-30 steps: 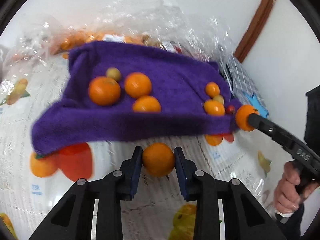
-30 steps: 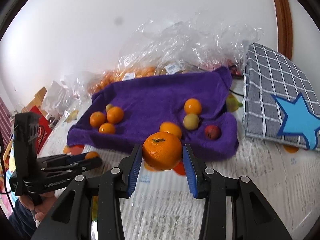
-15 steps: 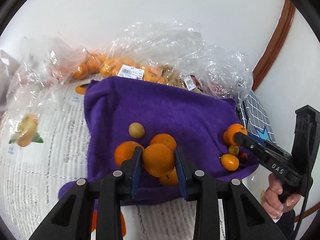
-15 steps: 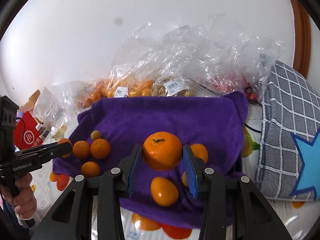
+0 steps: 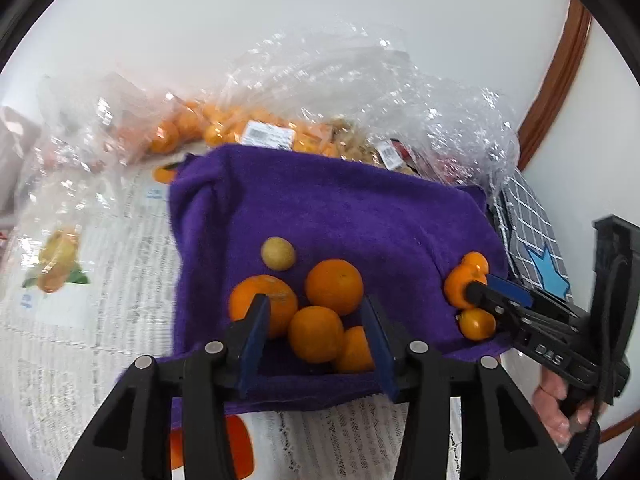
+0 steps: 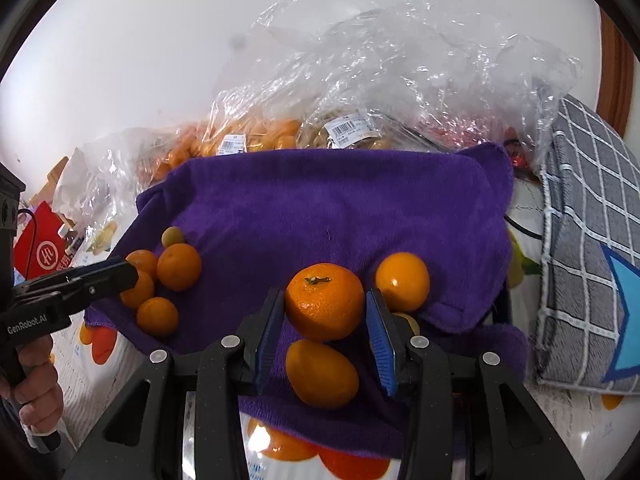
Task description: Organize fruits
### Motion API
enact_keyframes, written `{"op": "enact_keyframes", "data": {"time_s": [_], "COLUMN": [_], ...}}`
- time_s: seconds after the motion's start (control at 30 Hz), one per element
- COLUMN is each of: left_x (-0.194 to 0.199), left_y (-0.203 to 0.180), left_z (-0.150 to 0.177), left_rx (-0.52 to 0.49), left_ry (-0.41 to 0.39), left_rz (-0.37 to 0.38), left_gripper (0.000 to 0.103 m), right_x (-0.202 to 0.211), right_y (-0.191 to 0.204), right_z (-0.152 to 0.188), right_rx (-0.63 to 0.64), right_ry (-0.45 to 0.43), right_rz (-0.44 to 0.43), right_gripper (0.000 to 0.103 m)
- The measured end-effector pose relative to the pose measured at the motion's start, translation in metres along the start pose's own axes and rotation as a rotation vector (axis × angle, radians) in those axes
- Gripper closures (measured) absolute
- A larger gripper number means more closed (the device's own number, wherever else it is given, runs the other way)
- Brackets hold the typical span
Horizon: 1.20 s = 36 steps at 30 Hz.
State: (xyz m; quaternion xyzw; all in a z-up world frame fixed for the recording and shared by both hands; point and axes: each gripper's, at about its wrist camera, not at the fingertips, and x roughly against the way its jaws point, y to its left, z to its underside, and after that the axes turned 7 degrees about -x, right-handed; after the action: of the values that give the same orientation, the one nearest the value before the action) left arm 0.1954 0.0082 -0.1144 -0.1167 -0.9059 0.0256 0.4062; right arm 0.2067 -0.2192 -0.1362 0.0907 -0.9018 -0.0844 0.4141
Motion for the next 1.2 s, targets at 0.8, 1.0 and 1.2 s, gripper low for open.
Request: {"op": "enact_keyframes", "data": {"time_s": [0.8,1.0,1.2], "left_x": [0.189,0.202,0.204], "left_y": [-0.055,-0.059,-0.060], "left_z": [0.058,0.062,0.062], "left_rx": [-0.079,-0.068,-0.065], "left_ry": [-0.212,-0.226,-0.229], "left_rz": [-0.108,-0.131,-0.138], "left_gripper": [0.018,0.018,0.017], "right_x": [0.241,0.256,0.263], "right_y": [0.043,0.052,0.052], "right_z": [0.074,0.084,0.090], "right_rx": [-0.036,-0.026,-0.049], "right_ry": [-0.260,-0.267,-0.268], "right_rz": [0.232,0.253,0.258], "right_gripper": [0.012,0.011,0.011]}}
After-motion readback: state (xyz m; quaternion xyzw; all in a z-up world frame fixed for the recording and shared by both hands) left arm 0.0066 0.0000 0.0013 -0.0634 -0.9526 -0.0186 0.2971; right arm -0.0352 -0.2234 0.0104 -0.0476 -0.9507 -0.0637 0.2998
